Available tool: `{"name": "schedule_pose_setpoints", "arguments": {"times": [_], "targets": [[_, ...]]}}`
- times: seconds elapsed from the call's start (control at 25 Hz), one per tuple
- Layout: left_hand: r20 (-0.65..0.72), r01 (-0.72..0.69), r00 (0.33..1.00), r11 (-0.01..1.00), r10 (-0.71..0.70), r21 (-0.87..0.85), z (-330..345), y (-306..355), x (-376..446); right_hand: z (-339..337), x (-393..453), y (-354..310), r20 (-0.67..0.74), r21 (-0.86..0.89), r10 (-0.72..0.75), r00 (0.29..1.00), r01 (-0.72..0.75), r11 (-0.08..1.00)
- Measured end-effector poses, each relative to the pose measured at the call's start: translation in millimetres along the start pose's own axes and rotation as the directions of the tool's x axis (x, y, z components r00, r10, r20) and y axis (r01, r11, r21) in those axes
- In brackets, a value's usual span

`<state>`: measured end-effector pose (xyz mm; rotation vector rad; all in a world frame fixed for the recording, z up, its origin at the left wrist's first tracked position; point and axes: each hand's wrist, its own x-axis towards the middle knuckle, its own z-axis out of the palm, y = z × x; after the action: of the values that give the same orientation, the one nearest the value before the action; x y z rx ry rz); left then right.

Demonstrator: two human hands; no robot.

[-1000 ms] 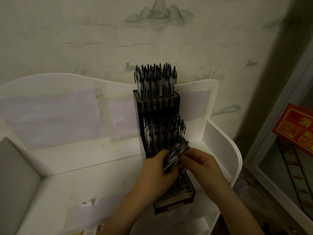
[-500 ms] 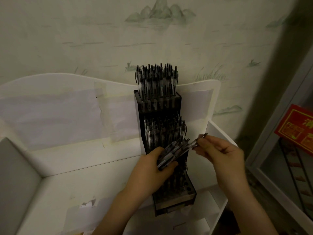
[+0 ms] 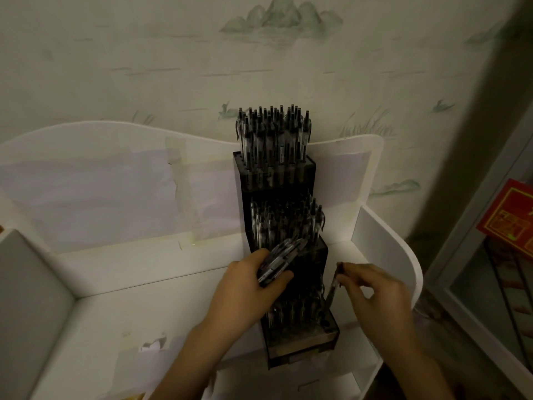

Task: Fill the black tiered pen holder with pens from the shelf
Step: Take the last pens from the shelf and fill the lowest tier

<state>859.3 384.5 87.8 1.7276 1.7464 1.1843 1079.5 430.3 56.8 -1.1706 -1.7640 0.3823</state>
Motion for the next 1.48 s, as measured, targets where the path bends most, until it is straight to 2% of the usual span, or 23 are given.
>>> {"name": "schedule_pose_setpoints", "arguments": {"times": [0.12,0.24,0.44,0.68,1.12,1.48], "targets": [[0.008,-0.007,1.0,1.0,0.008,-0.009,-1.6,2.1,0.3,11.1,-5.0,14.2,-0.003,-0.017,0.009,1.0,-0.009,1.0],[0.003,-0.012,1.0,1.0,0.012,-0.012,-2.7,2.9,0.6,22.0,-11.1,22.4,0.051,-0.033,0.035,0.998,-0.033,0.999],[0.008,0.002,1.0,1.0,-0.002,-0.016,-0.4,2.5,-0.7,30.6,-19.2,30.5,0.121,0.053,0.151,0.981,-0.159,0.986],[0.013,-0.02,1.0,0.999,0.021,-0.032,2.8,5.8,-3.2,28.5,-11.5,36.7,0.202,0.013,0.114,0.973,-0.119,0.993],[0.001,-0.023,1.0,0.999,0.023,-0.042,2.3,5.7,-10.3,26.2,-20.6,39.6,0.167,-0.002,0.052,0.985,-0.052,0.999],[0.014,-0.037,0.999,0.998,0.038,-0.046,1.7,9.1,-14.2,26.5,-22.4,36.6,0.14,0.006,0.103,0.985,-0.105,0.994]]}}
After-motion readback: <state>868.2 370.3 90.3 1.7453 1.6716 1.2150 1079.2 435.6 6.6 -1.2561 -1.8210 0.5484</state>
